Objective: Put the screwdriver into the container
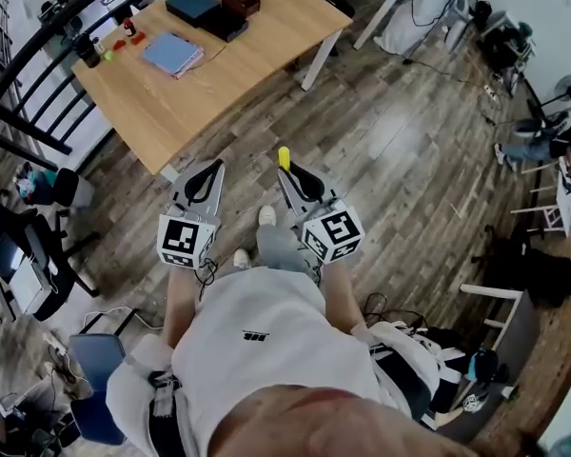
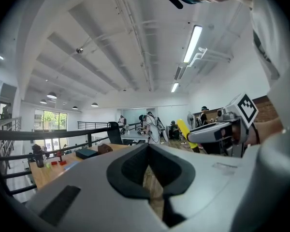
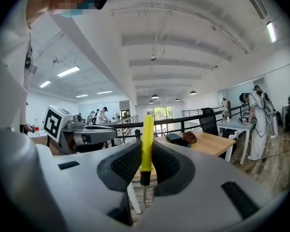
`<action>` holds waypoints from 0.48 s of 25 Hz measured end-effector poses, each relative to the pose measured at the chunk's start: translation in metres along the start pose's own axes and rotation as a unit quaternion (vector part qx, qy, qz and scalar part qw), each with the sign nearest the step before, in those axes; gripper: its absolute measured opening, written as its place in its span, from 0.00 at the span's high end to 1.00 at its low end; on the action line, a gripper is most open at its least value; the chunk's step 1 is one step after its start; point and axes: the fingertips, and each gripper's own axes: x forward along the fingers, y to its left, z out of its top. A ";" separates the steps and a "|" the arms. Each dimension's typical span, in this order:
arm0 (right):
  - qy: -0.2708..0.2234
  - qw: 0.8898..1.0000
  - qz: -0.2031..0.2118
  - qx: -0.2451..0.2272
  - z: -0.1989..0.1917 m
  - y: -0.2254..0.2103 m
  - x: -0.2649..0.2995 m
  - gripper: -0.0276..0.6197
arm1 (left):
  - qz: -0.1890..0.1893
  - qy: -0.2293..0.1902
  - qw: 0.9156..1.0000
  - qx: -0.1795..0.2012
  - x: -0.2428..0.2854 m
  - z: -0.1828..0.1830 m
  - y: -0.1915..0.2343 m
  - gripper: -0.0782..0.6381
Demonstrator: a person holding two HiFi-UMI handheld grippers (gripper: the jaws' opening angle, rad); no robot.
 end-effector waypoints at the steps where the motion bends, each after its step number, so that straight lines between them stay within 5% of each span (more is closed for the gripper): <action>1: -0.001 1.000 0.000 0.000 0.000 -0.004 0.004 0.86 | 0.001 0.000 1.000 -0.001 0.004 0.000 0.002 0.89; 12: 0.008 1.000 0.024 0.004 0.001 -0.071 0.065 0.87 | 0.029 0.013 0.999 -0.006 0.078 -0.007 0.045 0.89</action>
